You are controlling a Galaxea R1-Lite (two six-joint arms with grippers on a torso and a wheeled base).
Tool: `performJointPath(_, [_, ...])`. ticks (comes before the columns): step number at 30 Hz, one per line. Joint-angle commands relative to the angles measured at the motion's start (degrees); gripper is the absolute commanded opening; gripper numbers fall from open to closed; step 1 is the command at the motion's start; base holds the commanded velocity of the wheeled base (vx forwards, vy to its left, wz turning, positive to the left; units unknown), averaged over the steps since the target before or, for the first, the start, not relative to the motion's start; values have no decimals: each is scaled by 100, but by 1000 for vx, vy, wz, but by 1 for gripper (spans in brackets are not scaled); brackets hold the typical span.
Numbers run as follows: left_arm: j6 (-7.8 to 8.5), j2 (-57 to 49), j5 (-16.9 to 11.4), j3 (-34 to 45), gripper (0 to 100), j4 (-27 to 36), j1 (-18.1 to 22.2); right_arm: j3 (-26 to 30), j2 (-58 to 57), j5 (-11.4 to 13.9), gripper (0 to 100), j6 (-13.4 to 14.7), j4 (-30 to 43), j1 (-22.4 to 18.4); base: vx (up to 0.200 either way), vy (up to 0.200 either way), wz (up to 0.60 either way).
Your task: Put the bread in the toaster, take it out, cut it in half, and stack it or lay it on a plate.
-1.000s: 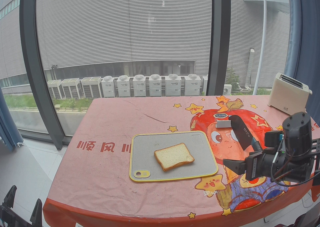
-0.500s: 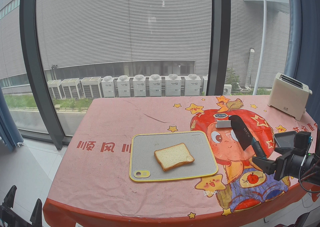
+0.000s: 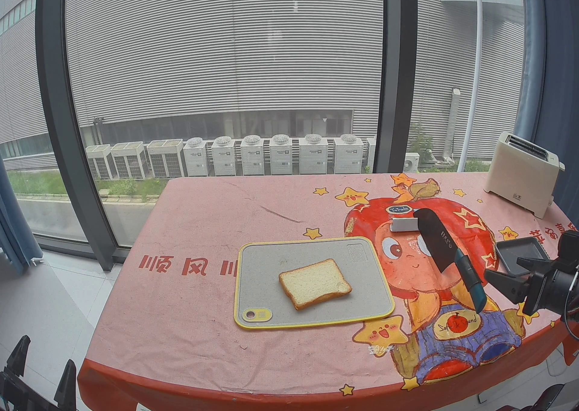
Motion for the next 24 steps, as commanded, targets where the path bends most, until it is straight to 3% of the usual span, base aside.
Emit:
performJointPath(1, [-1,-75,1,101,100,0,0,-11,-72,264,100,-96,-2,-495,0,0,0])
performJointPath(3, [-1,-75,1,101,100,0,0,-29,-45,343,100,-131,-11,-601,0,0,0])
performJointPath(6, [-1,-75,1,101,100,0,0,-20,16,686,100,-245,-11,-759,0,0,0])
performJointPath(11, [-1,-75,1,101,100,0,0,-152,359,747,100,-307,-63,-891,0,0,0])
performJointPath(24, [-1,-75,1,101,100,0,0,-178,1730,888,100,-456,-1224,-1023,0,0,0])
